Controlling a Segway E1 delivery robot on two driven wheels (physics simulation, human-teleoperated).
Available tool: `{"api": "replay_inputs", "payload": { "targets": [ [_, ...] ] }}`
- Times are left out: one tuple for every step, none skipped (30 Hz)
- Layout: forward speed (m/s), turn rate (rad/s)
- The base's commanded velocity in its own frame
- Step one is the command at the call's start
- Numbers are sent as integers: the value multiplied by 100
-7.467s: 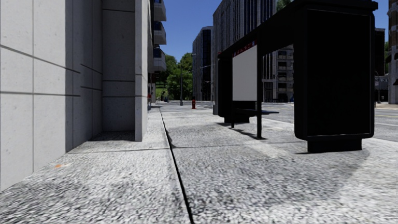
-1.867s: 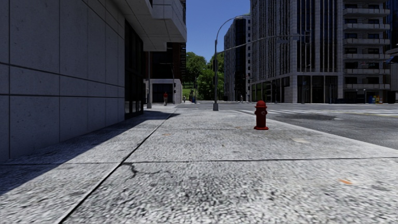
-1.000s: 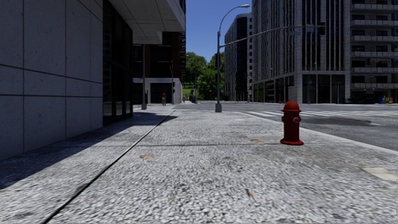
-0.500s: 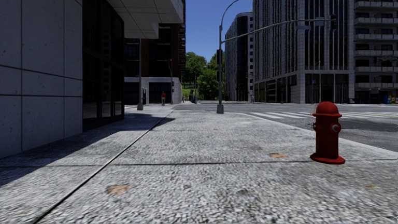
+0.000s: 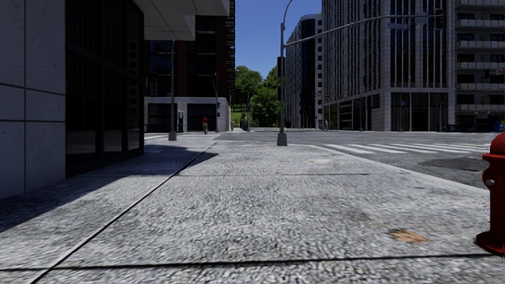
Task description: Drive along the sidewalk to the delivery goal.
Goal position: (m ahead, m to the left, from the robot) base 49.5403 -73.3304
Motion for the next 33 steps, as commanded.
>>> {"api": "replay_inputs", "payload": {
  "targets": [
    [200,0],
    [200,0],
    [200,0],
    [200,0],
    [200,0],
    [200,0],
    [200,0],
    [200,0],
    [200,0],
    [200,0],
    [200,0],
    [200,0],
    [200,0],
    [200,0],
    [200,0],
    [200,0],
    [200,0],
    [200,0],
    [200,0],
    [200,0],
    [200,0],
    [200,0],
    [200,0],
    [200,0],
    [200,0],
    [200,0],
    [200,0],
    [200,0],
    [200,0],
    [200,0],
    [200,0],
    [200,0],
    [200,0]
  ]
}}
